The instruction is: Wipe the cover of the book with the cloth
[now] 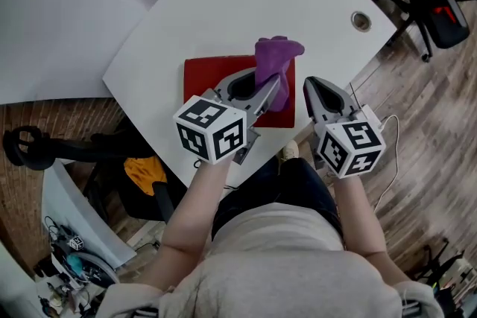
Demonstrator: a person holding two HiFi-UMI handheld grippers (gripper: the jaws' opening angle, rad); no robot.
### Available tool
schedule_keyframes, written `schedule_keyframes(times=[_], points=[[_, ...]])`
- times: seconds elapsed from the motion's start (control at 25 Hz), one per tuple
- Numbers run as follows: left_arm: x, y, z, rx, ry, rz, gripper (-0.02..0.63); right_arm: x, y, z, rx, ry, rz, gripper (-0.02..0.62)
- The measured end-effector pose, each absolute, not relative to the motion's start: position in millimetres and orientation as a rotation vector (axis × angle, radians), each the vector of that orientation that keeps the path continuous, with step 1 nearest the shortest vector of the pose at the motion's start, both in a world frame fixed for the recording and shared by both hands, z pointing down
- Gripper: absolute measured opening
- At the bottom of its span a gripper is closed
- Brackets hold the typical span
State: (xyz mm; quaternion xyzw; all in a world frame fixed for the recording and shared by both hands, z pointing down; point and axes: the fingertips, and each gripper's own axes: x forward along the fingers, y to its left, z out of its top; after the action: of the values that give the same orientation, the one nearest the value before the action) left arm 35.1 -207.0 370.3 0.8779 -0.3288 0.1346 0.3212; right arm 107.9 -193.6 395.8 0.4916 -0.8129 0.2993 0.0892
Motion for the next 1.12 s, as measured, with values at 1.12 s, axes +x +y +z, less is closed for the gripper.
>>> schedule_keyframes(times=[1.12], points=[[72, -218, 429, 2.247, -0.837, 0.713, 0.110, 132, -195, 434, 1.527, -2.320, 1.033, 0.023]])
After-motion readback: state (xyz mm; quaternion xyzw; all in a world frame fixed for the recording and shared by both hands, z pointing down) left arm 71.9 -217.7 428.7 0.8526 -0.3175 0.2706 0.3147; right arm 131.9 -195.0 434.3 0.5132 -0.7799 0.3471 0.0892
